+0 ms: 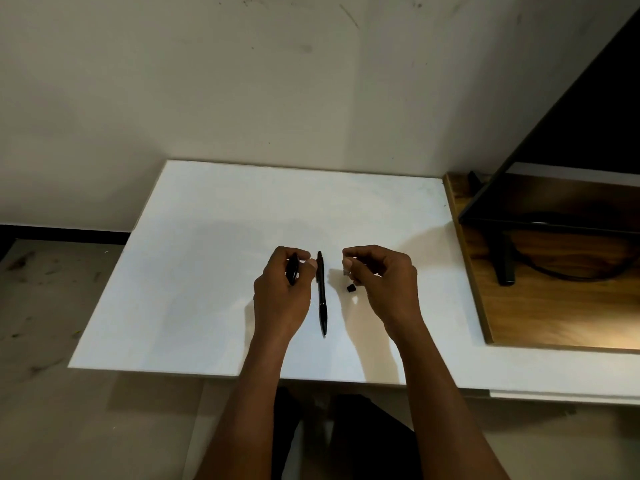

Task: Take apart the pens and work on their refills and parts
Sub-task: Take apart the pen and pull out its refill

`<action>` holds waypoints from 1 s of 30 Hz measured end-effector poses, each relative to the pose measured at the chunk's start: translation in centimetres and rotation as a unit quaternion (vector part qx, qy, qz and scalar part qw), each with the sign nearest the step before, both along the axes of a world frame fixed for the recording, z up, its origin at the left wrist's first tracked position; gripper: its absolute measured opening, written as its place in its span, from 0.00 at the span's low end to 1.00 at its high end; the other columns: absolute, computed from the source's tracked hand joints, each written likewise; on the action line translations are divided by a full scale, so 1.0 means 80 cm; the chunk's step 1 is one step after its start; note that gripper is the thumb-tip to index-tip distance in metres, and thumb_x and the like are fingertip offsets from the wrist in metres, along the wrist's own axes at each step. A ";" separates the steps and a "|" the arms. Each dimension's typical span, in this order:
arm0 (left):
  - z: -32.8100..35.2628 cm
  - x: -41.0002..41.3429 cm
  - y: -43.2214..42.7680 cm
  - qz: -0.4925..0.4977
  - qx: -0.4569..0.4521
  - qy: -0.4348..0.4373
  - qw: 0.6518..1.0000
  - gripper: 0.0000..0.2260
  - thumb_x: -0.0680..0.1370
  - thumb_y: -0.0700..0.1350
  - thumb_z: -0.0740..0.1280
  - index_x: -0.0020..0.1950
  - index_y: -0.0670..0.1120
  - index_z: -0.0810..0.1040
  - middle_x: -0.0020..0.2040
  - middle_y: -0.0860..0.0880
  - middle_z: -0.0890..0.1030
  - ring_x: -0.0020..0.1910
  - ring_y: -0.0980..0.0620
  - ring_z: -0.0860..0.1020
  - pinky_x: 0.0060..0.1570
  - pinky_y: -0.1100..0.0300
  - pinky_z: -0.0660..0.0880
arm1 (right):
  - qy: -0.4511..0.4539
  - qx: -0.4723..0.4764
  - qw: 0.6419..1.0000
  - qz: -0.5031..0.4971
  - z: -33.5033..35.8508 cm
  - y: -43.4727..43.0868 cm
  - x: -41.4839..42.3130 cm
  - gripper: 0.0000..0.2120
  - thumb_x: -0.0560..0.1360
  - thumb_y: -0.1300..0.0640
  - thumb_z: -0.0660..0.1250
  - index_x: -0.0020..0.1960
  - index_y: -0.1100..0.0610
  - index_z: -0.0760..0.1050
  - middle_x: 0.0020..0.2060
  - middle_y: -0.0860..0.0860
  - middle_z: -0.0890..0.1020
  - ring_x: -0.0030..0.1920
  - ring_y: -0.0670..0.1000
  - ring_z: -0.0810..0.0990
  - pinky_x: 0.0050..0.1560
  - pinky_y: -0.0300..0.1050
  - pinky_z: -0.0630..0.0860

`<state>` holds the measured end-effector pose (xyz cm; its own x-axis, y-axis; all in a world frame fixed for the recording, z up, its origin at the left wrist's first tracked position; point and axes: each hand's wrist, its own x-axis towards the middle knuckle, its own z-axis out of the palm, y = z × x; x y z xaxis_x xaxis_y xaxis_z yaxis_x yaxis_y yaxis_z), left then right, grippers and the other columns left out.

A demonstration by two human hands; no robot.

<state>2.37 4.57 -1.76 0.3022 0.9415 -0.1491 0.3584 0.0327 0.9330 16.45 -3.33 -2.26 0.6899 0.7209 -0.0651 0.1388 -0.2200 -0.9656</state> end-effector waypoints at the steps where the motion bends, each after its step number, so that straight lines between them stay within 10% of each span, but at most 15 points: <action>1: 0.001 -0.001 0.000 0.002 -0.011 -0.006 1.000 0.02 0.79 0.46 0.68 0.51 0.51 0.79 0.45 0.52 0.84 0.47 0.50 0.82 0.53 0.46 0.80 | -0.007 -0.001 1.000 -0.001 -0.002 0.002 -0.001 0.06 0.76 0.63 0.73 0.51 0.56 0.86 0.37 0.54 0.87 0.36 0.50 0.84 0.37 0.36 0.80; 30: 0.007 -0.004 0.000 -0.015 -0.059 -0.021 0.998 0.06 0.79 0.42 0.66 0.53 0.50 0.80 0.49 0.49 0.85 0.50 0.50 0.82 0.57 0.47 0.79 | 0.011 -0.019 1.000 -0.004 -0.004 0.002 0.002 0.10 0.75 0.64 0.74 0.55 0.57 0.83 0.37 0.56 0.85 0.38 0.56 0.85 0.42 0.43 0.83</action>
